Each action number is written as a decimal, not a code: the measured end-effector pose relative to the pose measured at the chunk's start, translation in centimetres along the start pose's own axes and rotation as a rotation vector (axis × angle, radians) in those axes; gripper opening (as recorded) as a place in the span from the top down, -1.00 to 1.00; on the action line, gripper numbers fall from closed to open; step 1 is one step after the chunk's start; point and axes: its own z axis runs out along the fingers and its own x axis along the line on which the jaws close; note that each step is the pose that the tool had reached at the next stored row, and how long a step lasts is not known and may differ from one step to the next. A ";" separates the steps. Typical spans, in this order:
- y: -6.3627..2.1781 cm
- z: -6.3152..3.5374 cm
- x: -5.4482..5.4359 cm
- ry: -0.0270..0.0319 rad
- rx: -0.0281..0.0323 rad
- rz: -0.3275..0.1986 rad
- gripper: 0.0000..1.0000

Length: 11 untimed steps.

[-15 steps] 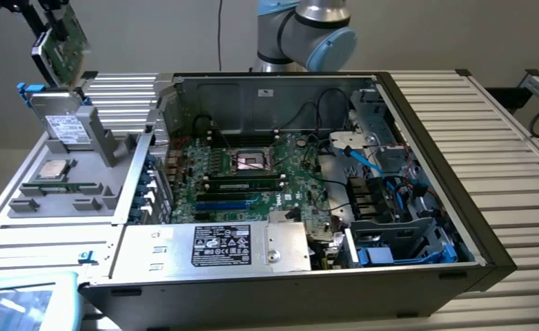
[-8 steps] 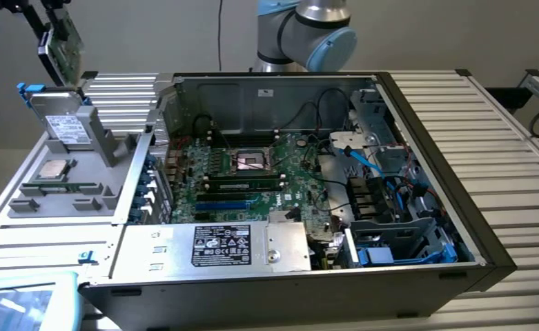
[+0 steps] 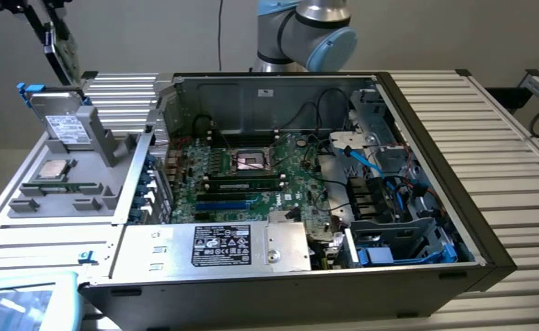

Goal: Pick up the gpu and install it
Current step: 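Pick up the gpu and move the gpu toward the slot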

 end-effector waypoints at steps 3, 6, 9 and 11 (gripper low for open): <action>-0.01 -0.01 0.0 0.0023 -0.0008 -0.042 0.44; -0.03 -0.04 -0.1 0.0041 -0.0014 -0.076 0.44; -0.05 -0.08 -0.1 0.0060 -0.0020 -0.111 0.44; -0.06 -0.08 -0.1 0.0071 -0.0025 -0.135 0.44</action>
